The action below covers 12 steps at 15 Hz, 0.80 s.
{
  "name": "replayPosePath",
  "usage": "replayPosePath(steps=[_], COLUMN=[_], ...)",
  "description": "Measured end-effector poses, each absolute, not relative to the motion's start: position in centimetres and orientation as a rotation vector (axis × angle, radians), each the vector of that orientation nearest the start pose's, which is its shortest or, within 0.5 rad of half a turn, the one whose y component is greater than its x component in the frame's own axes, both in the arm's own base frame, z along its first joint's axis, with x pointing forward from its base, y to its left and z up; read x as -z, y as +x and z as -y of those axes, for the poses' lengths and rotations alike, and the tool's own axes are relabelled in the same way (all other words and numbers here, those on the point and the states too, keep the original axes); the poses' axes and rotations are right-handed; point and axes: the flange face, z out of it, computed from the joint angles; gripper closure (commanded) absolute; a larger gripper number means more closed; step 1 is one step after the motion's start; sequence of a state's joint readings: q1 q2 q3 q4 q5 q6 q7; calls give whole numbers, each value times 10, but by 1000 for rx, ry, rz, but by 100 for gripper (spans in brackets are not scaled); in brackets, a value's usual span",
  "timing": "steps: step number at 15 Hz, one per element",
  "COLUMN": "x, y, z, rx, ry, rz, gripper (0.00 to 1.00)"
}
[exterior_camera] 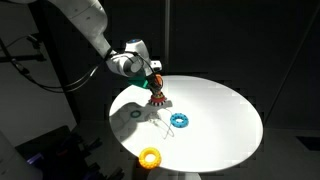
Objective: Take the ring off of the ring toss
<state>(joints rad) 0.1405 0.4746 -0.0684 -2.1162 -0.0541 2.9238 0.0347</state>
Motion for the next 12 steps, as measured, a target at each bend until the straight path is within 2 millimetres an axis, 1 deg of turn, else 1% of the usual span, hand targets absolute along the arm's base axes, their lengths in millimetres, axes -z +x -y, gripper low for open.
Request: replayPosePath(steps=[5, 6, 12], x=[-221, -221, -221], y=[605, 606, 606], z=[-46, -46, -41], rx=[530, 531, 535], ry=[-3127, -3127, -3133], rz=[153, 152, 145], gripper=[3, 0, 0])
